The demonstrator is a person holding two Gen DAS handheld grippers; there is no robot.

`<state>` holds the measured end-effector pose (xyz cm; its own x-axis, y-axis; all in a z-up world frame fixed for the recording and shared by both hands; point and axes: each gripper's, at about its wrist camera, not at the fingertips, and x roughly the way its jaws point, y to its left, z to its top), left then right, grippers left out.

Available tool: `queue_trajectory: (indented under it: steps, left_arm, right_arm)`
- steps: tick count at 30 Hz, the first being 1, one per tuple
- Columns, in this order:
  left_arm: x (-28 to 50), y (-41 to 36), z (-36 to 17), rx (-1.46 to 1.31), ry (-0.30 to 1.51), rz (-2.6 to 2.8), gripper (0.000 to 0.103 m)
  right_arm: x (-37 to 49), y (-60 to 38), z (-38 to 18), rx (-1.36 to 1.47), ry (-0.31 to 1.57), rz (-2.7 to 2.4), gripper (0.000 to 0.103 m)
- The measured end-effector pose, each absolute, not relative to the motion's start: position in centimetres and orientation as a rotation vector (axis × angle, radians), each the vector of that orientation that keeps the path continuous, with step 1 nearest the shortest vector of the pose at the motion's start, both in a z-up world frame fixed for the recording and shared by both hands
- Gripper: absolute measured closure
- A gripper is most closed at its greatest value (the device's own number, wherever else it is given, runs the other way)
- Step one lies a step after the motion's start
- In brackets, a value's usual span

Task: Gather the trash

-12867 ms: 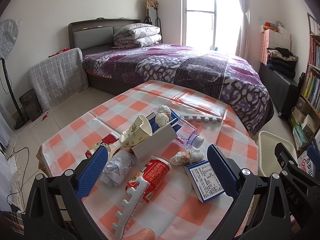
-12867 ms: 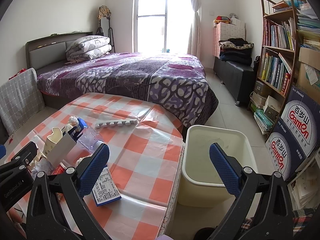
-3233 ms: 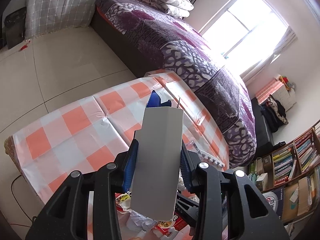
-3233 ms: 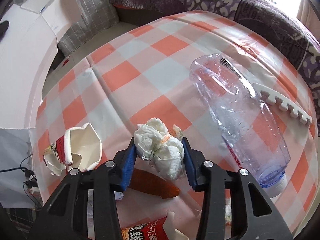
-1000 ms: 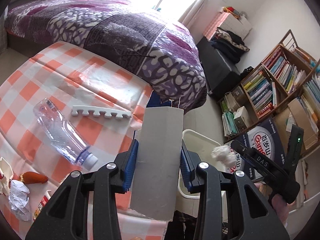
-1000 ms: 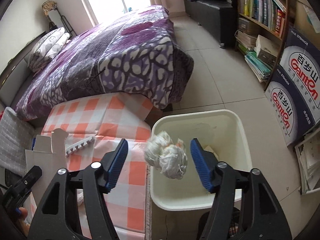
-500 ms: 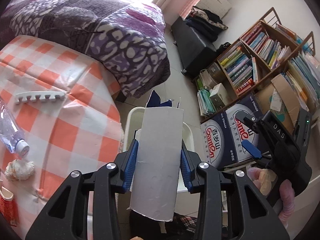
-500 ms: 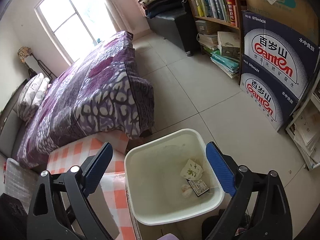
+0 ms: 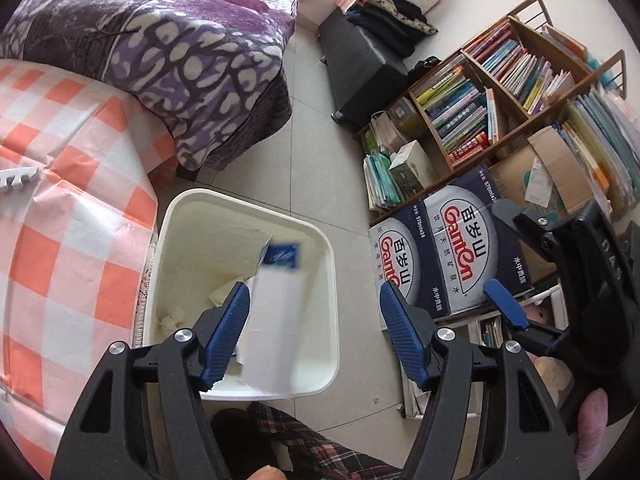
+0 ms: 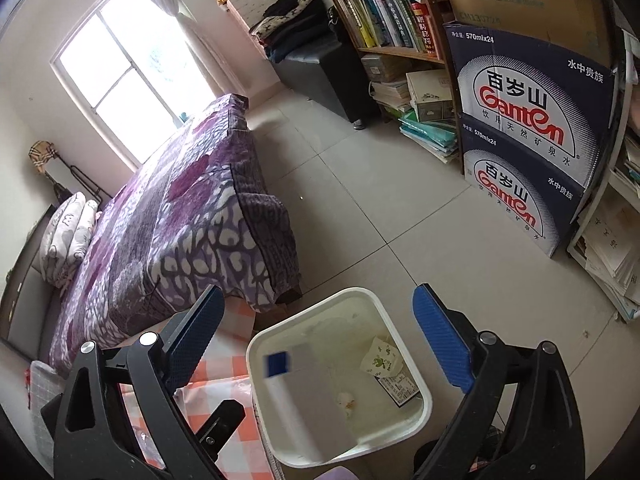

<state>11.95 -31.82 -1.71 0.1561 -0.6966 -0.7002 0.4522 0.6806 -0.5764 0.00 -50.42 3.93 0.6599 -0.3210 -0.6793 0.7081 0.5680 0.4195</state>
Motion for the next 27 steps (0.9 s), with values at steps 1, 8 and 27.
queue_trajectory:
  steps: [1, 8, 27]
  left_arm:
    - [11.8, -31.8, -1.8, -0.238, 1.147, -0.824, 0.037]
    - [10.8, -30.1, -1.4, -0.04, 1.024, -0.685, 0.037]
    - [12.7, -18.1, -3.3, 0.219, 0.892, -0.223, 0.022]
  right_arm:
    - [0.0, -50.4, 4.0, 0.733, 0.584, -0.652, 0.012]
    - [0.4, -48.4, 4.6, 0.609, 0.573, -0.684, 0.008]
    - [6.8, -38.1, 2.6, 0.247, 0.697, -0.617, 0.007]
